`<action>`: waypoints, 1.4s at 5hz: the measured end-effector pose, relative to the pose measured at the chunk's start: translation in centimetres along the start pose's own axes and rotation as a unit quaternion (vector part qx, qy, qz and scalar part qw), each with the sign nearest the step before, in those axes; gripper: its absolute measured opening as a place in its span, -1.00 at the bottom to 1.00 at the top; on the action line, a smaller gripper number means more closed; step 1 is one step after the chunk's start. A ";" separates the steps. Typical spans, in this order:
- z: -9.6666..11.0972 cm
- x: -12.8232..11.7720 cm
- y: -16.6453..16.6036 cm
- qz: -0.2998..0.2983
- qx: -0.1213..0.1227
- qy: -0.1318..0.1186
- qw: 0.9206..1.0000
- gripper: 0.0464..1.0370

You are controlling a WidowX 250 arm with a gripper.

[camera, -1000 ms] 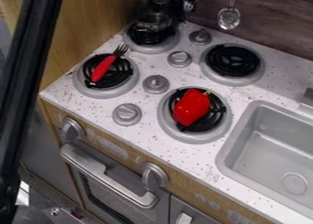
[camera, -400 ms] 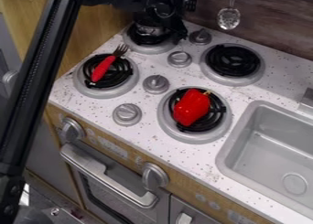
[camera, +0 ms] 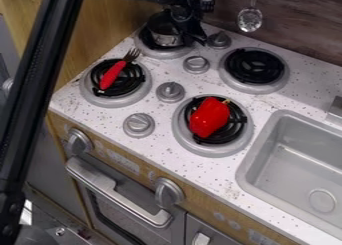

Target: Move the silver pot from the upper left burner to the upper right burner

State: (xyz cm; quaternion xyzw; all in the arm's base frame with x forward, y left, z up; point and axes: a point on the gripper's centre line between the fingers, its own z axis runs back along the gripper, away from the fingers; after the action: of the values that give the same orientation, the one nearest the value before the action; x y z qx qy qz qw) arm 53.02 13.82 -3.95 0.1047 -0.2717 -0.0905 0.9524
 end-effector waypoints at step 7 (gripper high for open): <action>4.0 2.9 -17.1 -0.180 -0.098 0.004 0.979 -0.93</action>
State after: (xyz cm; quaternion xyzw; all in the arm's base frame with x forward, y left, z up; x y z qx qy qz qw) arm 51.31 -3.92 -3.48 0.0583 -0.2345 -0.2860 0.9273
